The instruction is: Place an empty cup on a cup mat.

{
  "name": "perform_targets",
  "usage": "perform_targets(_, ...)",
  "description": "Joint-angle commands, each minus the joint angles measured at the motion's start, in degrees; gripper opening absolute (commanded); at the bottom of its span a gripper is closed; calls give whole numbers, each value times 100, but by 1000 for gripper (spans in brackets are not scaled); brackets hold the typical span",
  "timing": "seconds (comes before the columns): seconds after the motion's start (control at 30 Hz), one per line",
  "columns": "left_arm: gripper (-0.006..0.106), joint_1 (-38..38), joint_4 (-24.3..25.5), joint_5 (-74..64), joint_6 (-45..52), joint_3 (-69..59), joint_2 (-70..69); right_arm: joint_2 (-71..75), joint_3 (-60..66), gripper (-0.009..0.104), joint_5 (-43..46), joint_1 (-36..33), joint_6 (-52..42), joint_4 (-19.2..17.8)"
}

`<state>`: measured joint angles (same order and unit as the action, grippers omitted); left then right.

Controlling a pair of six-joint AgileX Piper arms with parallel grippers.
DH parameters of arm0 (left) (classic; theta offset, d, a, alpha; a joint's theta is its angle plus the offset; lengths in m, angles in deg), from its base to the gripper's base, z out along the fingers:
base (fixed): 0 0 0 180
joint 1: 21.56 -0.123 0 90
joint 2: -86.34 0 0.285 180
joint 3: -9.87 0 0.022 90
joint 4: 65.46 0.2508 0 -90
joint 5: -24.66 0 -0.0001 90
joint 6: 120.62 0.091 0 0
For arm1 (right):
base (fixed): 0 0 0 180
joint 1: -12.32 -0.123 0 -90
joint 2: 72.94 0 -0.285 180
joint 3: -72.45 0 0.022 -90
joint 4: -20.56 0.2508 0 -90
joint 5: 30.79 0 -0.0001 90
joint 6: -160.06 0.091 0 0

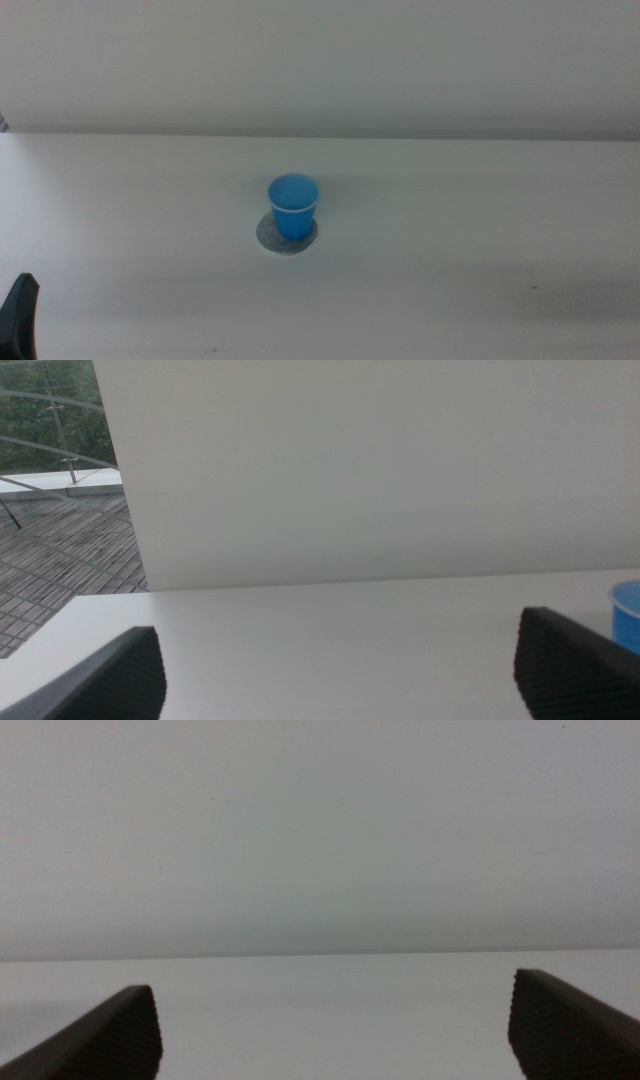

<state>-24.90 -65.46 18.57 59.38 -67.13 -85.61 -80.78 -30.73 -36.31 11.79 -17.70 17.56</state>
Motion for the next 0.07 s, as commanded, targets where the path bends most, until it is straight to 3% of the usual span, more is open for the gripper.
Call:
perform_targets(0.0,94,48,0,67,0,-235,-230,211,260,93,45,46,-56,30)
perform_targets(0.03,94,48,0,67,0,-235,-230,211,260,93,45,46,-56,30)
